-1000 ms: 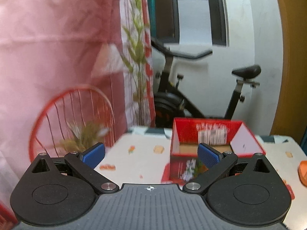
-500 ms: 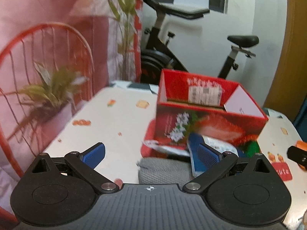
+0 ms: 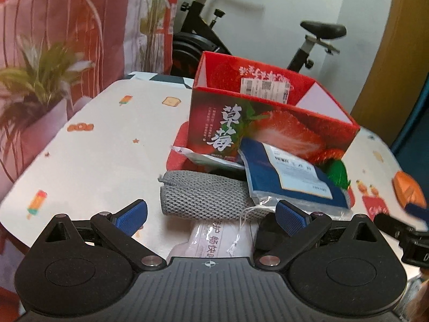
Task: Organize soft objects
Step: 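Move the left tool down toward the black eye mask on the pile, then close the left gripper on the black eye mask strap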
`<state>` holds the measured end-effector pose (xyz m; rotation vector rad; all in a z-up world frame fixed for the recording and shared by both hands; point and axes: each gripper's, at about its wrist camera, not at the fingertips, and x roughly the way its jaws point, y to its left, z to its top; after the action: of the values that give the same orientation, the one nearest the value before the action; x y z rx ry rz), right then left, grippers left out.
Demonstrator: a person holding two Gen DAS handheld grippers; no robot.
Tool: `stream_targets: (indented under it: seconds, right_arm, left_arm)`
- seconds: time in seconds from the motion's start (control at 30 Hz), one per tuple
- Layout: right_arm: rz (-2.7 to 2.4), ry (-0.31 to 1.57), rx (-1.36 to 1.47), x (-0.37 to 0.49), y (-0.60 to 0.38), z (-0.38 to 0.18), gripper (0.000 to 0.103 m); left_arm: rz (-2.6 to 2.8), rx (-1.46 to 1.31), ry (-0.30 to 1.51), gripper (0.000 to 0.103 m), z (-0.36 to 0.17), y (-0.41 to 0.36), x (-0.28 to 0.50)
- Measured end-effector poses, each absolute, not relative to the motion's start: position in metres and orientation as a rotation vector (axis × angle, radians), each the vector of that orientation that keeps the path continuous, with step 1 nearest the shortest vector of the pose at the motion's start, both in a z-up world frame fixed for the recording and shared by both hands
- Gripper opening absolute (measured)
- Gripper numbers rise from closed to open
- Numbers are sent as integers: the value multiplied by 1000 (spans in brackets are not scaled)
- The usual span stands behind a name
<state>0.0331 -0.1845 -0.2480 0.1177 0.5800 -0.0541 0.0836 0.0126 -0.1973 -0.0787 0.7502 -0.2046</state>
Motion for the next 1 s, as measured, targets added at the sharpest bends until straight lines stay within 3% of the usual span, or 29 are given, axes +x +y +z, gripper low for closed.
stream_targets:
  seconds: [0.53,0.67,0.73,0.87,1.0]
  right_arm:
    - [-135,677,213,31,-215,-293,102]
    - [-126,705,210,33,-216,-305,96]
    - [-109,723,206,36,-213,-310,95]
    - [-92,744,197,41,-210,-315,93]
    - [-111,777,212,44,-213,-323,90]
  left_arm:
    - [-322,50,737,99,-220,-19,74]
    - [-365,-10,787,82,-228,-18,78]
    - [-375,-10,788,80,-231,-19,78]
    - [-414,-14,784,63,-235,-22,78]
    - [-487,-70,811,54,-243,-22,81]
